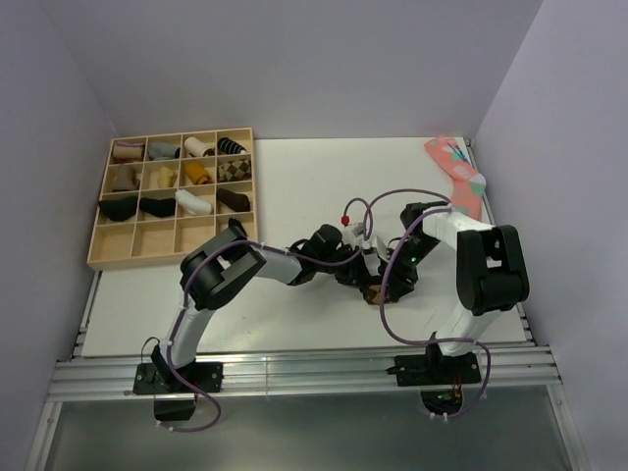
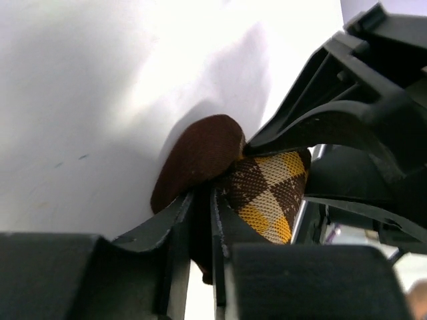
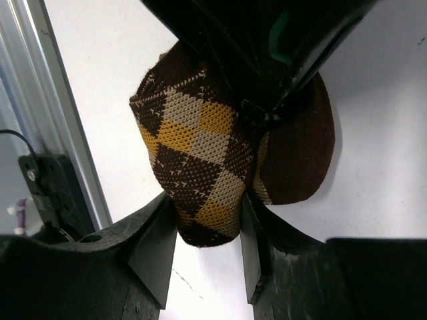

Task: Roll the socks
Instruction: Roll the sock at the center of the board.

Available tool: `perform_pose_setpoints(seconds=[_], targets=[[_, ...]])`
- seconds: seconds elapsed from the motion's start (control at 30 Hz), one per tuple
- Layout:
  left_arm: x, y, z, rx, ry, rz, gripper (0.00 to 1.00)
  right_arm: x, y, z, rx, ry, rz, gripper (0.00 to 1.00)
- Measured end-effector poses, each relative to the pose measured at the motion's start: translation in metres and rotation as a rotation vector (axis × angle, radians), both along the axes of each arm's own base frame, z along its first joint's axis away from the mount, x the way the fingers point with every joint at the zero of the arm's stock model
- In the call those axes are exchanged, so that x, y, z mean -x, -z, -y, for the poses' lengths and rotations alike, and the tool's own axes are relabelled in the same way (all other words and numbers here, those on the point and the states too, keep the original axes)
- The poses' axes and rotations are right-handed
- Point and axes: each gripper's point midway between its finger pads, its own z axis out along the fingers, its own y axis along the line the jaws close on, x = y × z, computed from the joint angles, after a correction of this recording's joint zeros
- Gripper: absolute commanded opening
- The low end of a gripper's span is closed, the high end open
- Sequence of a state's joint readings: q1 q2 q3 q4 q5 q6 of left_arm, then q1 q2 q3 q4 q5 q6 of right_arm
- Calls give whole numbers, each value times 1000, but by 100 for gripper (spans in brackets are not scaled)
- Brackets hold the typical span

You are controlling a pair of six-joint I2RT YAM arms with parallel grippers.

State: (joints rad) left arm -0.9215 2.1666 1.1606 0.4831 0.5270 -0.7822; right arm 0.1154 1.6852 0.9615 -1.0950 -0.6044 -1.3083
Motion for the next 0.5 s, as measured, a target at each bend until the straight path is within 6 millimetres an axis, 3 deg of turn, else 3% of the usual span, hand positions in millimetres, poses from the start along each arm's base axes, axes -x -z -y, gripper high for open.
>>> perform_pose_setpoints(seconds=[0.33,0.5], targets=[[-17,-5,-26,-18,-217,66,35,2,2,-4,22,83,-103,38],[-28,-6,-49,-43,-334,119,40,5,3,-5,44,138,-155,38]])
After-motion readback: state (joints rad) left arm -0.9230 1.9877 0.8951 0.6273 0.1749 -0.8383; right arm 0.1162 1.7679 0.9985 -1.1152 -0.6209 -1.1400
